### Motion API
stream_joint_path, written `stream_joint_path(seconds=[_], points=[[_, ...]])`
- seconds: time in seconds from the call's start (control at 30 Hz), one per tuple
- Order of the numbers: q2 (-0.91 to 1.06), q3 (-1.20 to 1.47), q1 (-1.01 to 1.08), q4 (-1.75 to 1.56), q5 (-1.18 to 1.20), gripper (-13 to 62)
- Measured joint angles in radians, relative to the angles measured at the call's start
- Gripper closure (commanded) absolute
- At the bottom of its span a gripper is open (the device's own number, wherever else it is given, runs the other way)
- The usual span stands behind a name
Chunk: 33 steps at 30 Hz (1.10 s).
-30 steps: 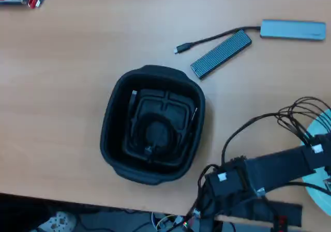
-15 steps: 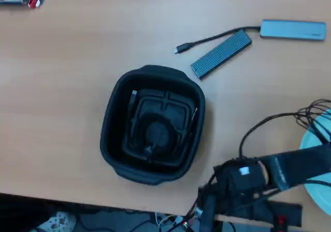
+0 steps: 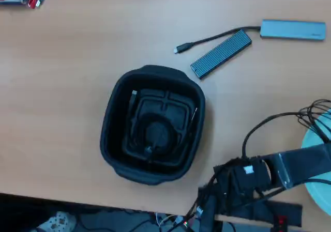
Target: Put a black charging cable in a black bowl and put a red charging cable in a green bowl
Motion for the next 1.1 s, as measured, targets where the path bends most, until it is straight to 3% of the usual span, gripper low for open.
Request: stream_joint_path(seconds=[0.1, 0.2, 0.87, 1.1], points=[[-0.002, 0.005, 0.0, -0.002, -0.002, 27.5], [-0.002, 0.023, -0.006, -0.006, -0.002, 23.7], [0.008, 0.035, -0.023, 0.005, -0.002, 24.0], [0.261, 0.035, -0.075, 0.044, -0.003, 24.1]])
